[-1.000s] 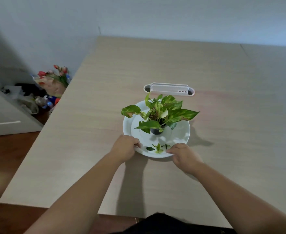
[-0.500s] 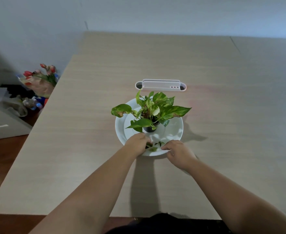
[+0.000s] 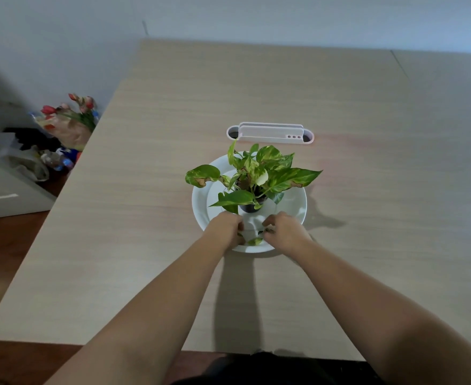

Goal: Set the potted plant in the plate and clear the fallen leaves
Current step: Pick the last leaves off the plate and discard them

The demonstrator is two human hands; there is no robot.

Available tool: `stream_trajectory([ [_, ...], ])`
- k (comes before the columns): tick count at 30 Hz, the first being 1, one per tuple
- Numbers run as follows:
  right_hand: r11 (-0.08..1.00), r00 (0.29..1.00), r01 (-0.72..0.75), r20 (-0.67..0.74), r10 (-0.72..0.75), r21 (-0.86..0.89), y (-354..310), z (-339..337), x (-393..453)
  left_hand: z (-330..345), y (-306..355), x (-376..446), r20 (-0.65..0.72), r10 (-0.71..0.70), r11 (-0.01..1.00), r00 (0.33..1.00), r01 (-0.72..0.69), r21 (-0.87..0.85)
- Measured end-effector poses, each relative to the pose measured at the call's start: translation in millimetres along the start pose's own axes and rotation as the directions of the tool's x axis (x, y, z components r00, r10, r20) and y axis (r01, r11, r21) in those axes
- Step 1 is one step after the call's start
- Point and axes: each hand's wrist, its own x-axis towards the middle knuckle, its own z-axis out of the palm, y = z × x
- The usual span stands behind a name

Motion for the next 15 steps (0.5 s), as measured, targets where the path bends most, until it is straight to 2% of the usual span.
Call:
stream_trajectory([
  [3,0.995,0.997,-0.051,0.052,0.056,-0.088,-12,10,12,1,4,4,0.029,-0.068,0.998,0.997,0.068,0.007],
  [8,0.989,0.994,-0.105,0.021,0.108,-0.099,-23,16,19,4,6,4,0.032,-0.089,0.994,0.996,0.091,-0.062],
  [15,0.948,0.995,-0.014,0.091,0.045,-0.319,-36,19,22,5,2,2,0.047,-0.073,0.992,0.996,0.078,-0.103],
])
